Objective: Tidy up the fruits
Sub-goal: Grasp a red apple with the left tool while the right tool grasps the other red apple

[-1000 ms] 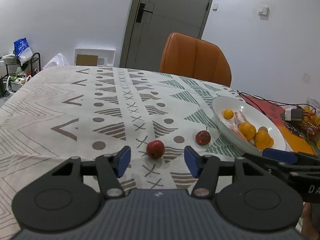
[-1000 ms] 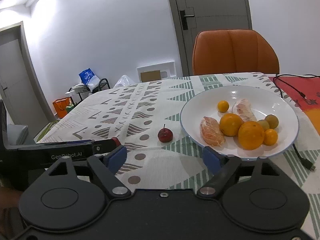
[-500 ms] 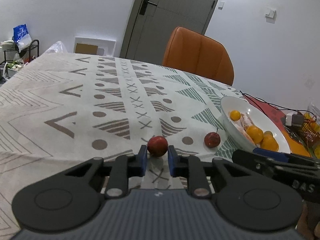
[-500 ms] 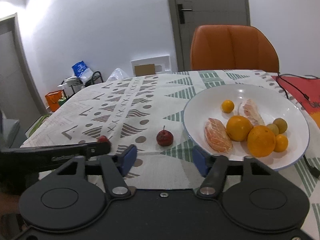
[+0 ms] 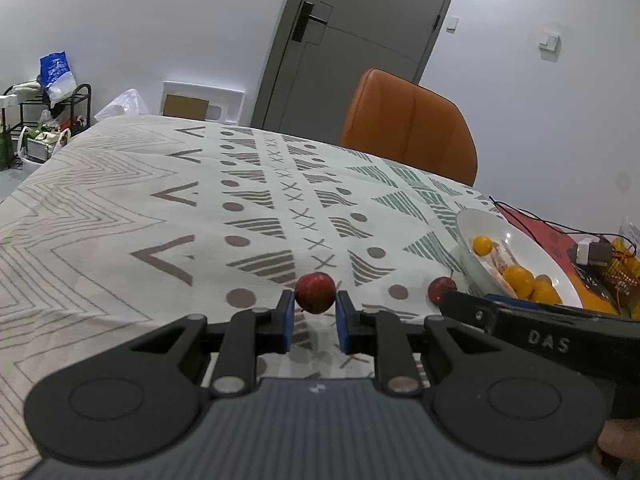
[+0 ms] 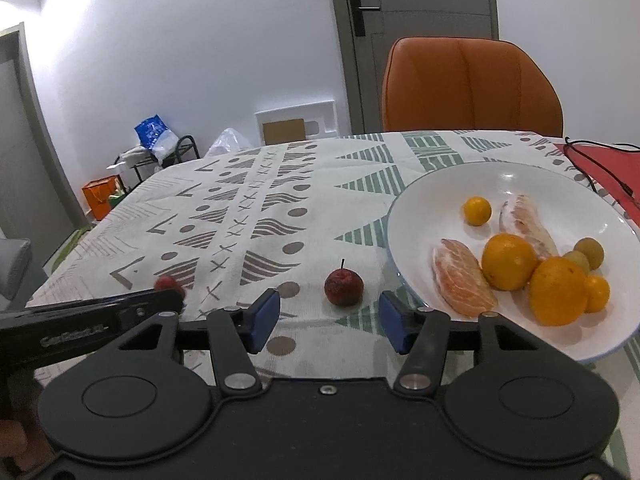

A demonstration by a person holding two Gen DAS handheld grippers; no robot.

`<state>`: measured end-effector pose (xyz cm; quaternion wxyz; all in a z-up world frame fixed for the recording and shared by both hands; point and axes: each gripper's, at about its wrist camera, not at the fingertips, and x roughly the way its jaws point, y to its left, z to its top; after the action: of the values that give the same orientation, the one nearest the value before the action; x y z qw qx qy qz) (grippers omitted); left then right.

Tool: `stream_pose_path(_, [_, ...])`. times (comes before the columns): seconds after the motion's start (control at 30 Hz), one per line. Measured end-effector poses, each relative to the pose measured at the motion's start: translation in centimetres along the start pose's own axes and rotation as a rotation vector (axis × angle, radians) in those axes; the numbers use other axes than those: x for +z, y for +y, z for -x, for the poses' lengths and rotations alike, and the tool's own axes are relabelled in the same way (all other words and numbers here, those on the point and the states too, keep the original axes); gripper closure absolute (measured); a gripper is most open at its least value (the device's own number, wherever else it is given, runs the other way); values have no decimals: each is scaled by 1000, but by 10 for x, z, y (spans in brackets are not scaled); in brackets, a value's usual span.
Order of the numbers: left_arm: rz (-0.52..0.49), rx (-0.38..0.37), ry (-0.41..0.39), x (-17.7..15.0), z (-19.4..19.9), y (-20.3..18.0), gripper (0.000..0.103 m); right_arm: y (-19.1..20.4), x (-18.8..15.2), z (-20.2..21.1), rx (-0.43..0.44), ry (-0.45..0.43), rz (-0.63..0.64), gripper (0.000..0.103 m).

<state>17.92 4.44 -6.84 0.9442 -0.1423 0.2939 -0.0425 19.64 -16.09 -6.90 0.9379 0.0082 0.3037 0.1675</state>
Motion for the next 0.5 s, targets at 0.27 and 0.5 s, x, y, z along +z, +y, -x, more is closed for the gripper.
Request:
stream_pose_path(0.27, [16,-10,-18,2,5,11,83,12,3,-16,-63,23,29,58])
stream_pose_path(0.5, [22,-30,-23,2,9,15,83,19,7,-25,-121,21,61,63])
